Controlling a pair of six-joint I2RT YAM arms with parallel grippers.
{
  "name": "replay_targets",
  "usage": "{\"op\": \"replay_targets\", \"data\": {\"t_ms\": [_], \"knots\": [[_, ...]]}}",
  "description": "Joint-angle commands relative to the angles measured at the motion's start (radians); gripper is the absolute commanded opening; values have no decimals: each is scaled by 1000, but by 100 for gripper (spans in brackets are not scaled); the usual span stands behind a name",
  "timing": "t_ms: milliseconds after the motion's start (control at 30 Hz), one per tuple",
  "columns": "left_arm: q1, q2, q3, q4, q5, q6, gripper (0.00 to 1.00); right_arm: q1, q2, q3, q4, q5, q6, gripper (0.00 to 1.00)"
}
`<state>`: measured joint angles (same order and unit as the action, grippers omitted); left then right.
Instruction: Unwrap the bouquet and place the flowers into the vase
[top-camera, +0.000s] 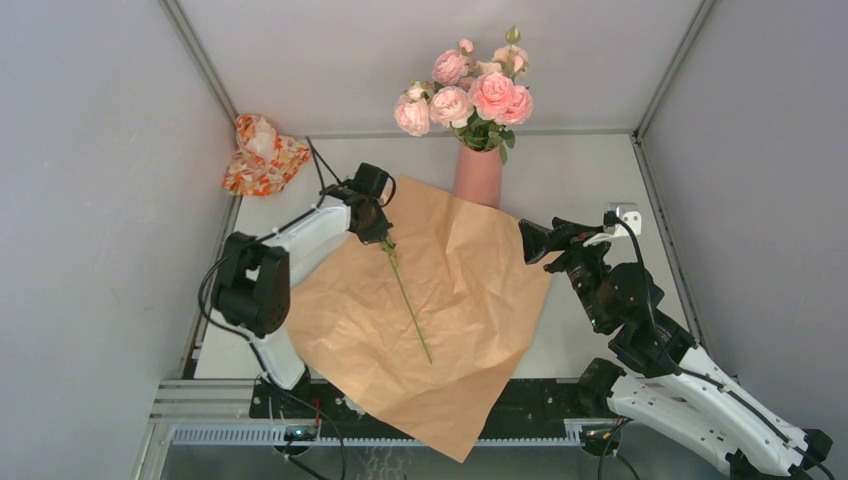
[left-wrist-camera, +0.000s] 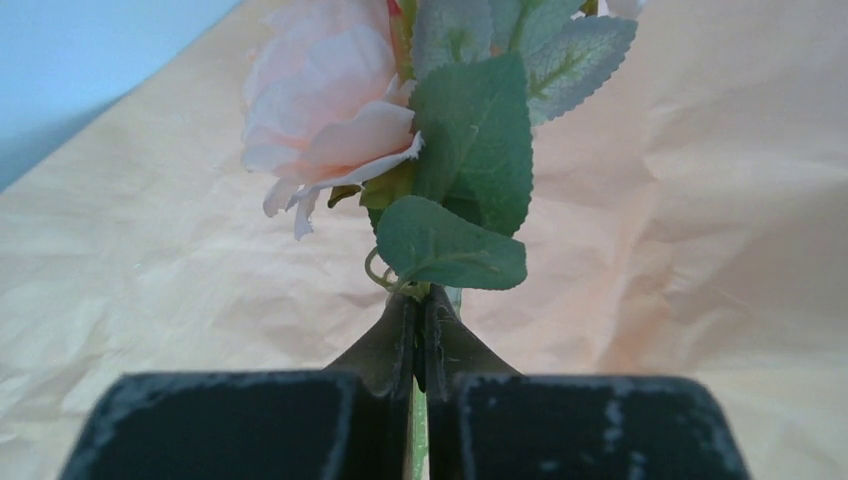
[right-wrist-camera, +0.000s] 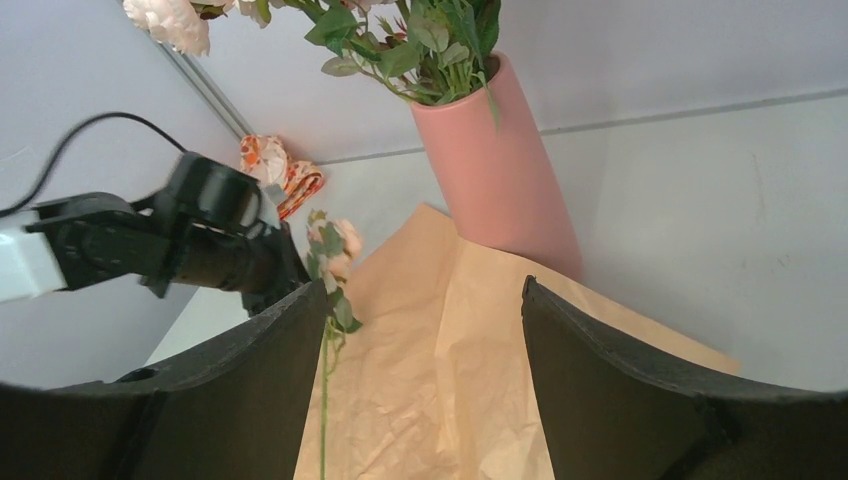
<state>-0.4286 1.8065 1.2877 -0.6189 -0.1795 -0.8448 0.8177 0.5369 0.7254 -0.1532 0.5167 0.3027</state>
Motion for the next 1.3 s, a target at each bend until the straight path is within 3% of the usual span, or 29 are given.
{"op": "replay_targets", "data": {"t_ms": [0, 333, 633, 933, 1267], "knots": [[5, -215, -1, -39, -65, 26, 0, -8, -2, -3, 17, -11, 30, 79], [-1, -711, -20, -110, -172, 60, 0, -10, 1, -3, 17, -28, 48, 79], [-9, -1113, -101, -82, -165, 112, 0, -8, 1, -21, 40, -53, 77, 79], [-9, -1265, -143, 0, -127, 203, 0, -7, 7, -21, 51, -86, 105, 79], [-21, -1207, -89, 141, -8, 258, 0, -7, -2, -21, 32, -71, 101, 80]]}}
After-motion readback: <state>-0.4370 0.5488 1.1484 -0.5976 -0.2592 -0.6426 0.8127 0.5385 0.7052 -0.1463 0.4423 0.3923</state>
